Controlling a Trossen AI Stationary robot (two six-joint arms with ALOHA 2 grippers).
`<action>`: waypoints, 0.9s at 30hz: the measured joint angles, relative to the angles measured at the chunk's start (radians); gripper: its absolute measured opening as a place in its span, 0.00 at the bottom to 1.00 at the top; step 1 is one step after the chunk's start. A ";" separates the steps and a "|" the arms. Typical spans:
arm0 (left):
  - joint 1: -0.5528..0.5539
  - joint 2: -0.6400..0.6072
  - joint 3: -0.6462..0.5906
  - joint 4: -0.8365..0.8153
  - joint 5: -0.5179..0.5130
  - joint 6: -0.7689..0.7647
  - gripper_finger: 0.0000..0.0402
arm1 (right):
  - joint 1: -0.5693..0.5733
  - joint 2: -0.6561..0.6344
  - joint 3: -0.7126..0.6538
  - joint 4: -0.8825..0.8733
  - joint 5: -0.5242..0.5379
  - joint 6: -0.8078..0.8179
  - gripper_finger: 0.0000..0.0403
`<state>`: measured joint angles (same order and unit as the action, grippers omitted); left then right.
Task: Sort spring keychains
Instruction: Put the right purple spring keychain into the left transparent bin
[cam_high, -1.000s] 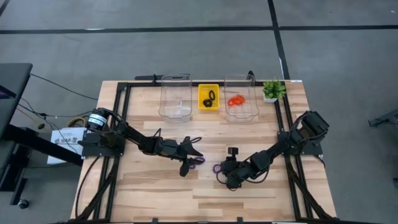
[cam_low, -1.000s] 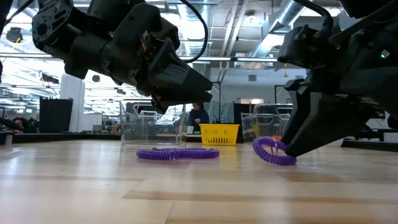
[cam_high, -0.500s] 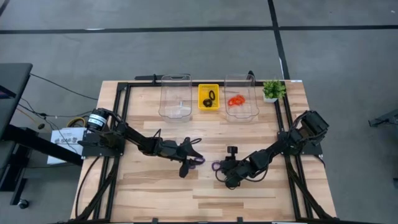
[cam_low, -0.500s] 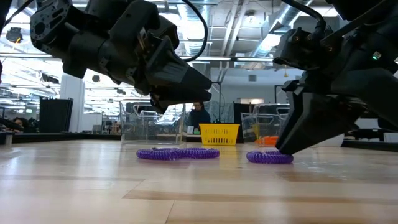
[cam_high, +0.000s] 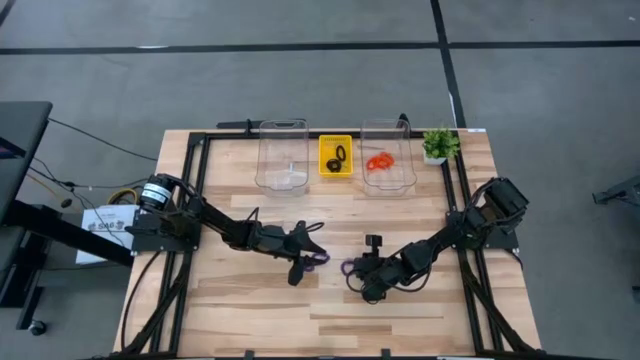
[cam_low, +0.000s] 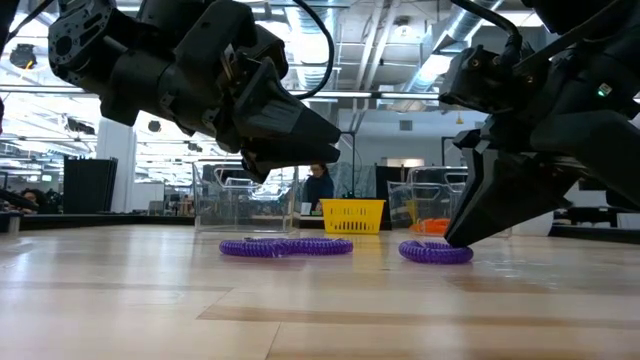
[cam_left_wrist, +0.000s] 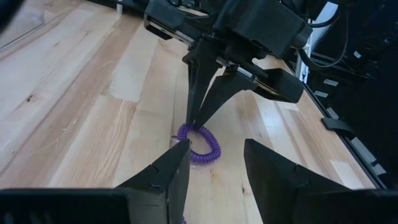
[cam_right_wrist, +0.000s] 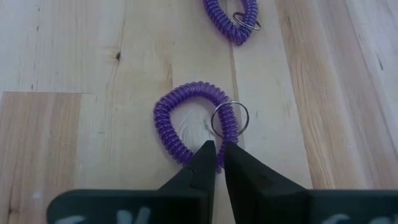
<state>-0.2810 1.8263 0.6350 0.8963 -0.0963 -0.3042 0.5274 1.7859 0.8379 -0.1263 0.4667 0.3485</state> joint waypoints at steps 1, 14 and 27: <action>0.000 0.000 0.000 0.000 0.000 0.000 0.37 | 0.000 0.000 0.000 0.000 0.000 0.000 0.05; 0.000 0.000 0.000 0.002 0.000 0.000 0.37 | -0.023 0.001 0.000 0.000 0.004 0.053 0.13; 0.000 0.000 0.000 0.002 0.000 0.000 0.37 | -0.052 0.003 0.000 0.001 0.004 0.090 0.25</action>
<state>-0.2810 1.8263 0.6350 0.8982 -0.0963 -0.3042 0.4751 1.7893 0.8379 -0.1256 0.4704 0.4381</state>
